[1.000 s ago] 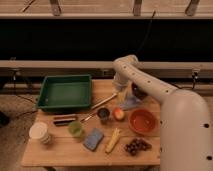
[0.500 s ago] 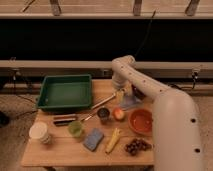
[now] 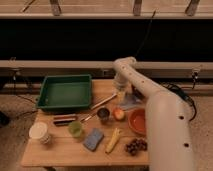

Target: Place brush in tray

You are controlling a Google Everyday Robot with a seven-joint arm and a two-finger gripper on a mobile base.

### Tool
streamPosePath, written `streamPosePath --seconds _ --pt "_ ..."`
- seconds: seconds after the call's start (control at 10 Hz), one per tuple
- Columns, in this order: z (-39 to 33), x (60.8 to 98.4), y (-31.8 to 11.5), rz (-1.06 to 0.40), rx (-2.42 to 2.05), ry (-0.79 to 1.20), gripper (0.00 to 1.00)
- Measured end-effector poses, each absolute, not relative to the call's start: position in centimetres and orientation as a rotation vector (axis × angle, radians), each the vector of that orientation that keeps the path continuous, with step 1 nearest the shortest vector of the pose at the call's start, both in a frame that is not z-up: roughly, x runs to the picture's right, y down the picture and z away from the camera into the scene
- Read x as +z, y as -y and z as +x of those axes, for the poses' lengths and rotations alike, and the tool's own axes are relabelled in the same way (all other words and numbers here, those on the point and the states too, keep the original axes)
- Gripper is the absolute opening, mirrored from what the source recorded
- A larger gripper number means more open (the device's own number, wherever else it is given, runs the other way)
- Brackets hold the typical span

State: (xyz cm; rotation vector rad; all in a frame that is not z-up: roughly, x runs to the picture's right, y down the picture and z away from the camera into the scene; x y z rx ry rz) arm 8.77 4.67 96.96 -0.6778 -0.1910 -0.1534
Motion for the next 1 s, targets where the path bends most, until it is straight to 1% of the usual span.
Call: streamPosePath --seconds 0.1,0.2,0.3,0.6,0.7,0.8,1.0 --pt "8.6 97.0 -4.5 -0.679 -0.152 0.192 0.68" --pt "8.4 97.0 -4.4 -0.681 -0.155 0.196 0.56" --pt "8.3 96.8 -4.2 -0.681 -0.156 0.2 0.47" --pt "8.1 95.6 -4.1 -0.682 -0.17 0.214 0.16" --pt "8.0 95.3 -4.2 -0.679 -0.173 0.218 0.08" --pt "8.0 94.9 -4.5 -0.674 -0.175 0.222 0.01" --pt "8.2 94.2 -4.7 -0.671 -0.174 0.231 0.0"
